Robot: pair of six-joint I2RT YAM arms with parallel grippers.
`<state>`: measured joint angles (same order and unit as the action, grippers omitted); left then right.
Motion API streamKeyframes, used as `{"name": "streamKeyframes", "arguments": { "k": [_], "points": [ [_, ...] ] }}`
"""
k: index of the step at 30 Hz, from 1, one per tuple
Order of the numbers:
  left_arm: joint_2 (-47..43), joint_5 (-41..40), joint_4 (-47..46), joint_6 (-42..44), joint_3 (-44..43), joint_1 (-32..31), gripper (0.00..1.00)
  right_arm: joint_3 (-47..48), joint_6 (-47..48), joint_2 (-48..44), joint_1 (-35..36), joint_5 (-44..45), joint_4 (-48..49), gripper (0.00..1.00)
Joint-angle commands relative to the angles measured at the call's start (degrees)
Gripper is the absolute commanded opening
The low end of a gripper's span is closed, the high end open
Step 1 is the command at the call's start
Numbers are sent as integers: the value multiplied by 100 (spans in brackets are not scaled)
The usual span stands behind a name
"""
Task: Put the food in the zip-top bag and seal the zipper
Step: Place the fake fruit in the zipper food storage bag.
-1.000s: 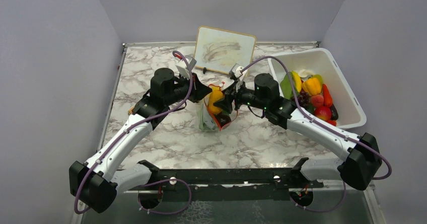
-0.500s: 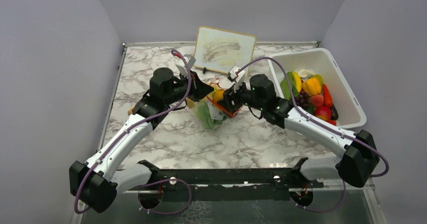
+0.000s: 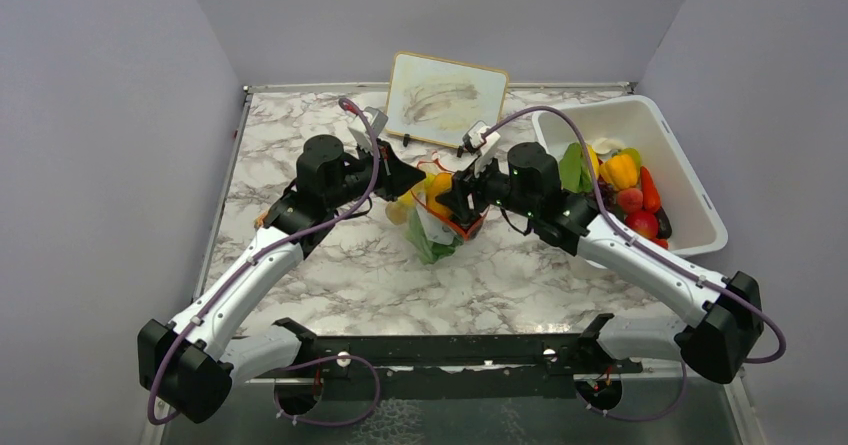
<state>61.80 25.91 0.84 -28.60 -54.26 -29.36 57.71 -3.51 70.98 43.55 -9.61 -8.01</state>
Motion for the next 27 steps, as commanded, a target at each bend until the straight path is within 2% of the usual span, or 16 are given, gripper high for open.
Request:
{"name": "streamKeyframes", "arguments": {
  "k": [1, 8, 10, 14, 18, 23, 27],
  "points": [
    [-140, 102, -506, 58, 46, -17, 0, 58, -139, -82, 13, 150, -99, 41],
    [-132, 324, -843, -122, 216, -17, 0, -216, -605, 436, 18, -387, 498, 42],
    [-131, 383, -976, -206, 256, -19, 0, -173, -586, 680, 20, -362, 405, 43],
    [-196, 314, -997, -139, 318, -17, 0, -196, -462, 898, 22, -31, 163, 53],
    [-231, 168, -939, -48, 360, -17, 0, -191, -378, 732, 22, 98, 23, 64],
    [-237, 110, -822, 58, 293, -22, 0, 345, -287, 157, 22, 162, -729, 76],
    [-269, -58, -604, 251, 247, -17, 0, 641, -297, -276, 18, 97, -1338, 79]
  ]
}}
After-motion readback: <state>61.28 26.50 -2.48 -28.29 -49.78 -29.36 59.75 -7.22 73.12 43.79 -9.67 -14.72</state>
